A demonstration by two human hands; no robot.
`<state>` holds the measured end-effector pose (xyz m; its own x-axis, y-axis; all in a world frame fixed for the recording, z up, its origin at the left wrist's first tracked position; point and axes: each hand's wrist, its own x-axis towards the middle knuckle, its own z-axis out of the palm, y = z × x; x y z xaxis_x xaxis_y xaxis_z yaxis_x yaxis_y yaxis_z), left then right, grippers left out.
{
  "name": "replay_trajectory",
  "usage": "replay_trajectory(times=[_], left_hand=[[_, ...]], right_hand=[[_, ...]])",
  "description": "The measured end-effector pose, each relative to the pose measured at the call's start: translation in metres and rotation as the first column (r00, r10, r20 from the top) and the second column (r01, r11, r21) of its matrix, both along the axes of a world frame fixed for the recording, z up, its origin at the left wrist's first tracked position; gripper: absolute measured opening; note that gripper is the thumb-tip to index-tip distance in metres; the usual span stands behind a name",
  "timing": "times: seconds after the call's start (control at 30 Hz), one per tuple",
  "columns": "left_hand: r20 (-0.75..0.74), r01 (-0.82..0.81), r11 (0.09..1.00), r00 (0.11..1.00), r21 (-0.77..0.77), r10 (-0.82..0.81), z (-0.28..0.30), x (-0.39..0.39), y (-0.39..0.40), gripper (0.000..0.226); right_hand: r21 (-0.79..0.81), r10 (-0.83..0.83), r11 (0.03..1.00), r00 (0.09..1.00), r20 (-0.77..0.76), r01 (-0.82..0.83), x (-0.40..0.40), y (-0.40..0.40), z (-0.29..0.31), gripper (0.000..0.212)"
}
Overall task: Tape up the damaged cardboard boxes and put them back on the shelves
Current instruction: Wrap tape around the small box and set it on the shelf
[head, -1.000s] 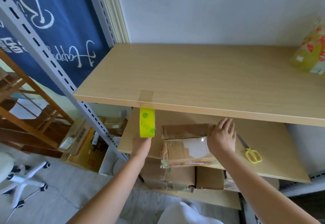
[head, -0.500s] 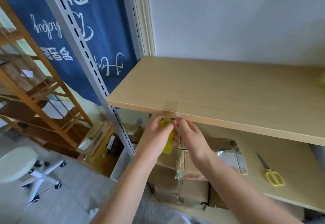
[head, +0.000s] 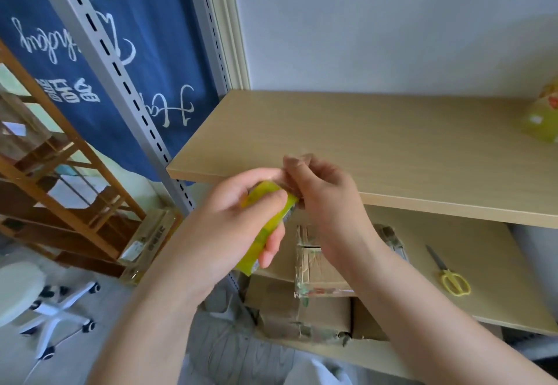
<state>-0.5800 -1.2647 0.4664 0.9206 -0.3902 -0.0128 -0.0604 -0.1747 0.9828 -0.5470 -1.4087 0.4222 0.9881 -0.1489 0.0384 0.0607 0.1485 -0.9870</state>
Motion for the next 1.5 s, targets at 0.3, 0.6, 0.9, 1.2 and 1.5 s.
replay_trajectory(times=[0.3, 0.6, 0.9, 1.2, 1.5], left_hand=[[-0.428, 0.462, 0.872, 0.829, 0.163, -0.359, -0.097, 0.022, -0.034, 0.056], [-0.146, 0.259, 0.754, 0.966, 0.604, -0.215, -0.162, 0.075, -0.093, 0.046], [-0.044, 0.291, 0.610, 0.921, 0.737, -0.386, -0.177, 0.106, -0.111, 0.047], [0.060, 0.157, 0.482, 0.913, 0.862, -0.403, -0.184, 0.119, -0.132, 0.048], [0.001, 0.179, 0.442, 0.926, 0.879, -0.377, -0.191, 0.127, -0.140, 0.049]], right_hand=[[-0.353, -0.274, 0.915, 0.942, -0.194, 0.194, -0.037, -0.073, -0.115, 0.026], [-0.094, -0.563, 0.822, 0.773, -0.294, 0.562, -0.028, -0.166, -0.161, 0.016], [-0.009, -0.602, 0.748, 0.671, -0.433, 0.664, 0.002, -0.174, -0.228, 0.014], [-0.484, -0.714, 0.687, 0.626, -0.313, 0.542, 0.012, -0.183, -0.242, 0.023], [-0.545, -0.621, 0.776, 0.534, -0.574, 0.316, 0.024, -0.195, -0.249, 0.024]])
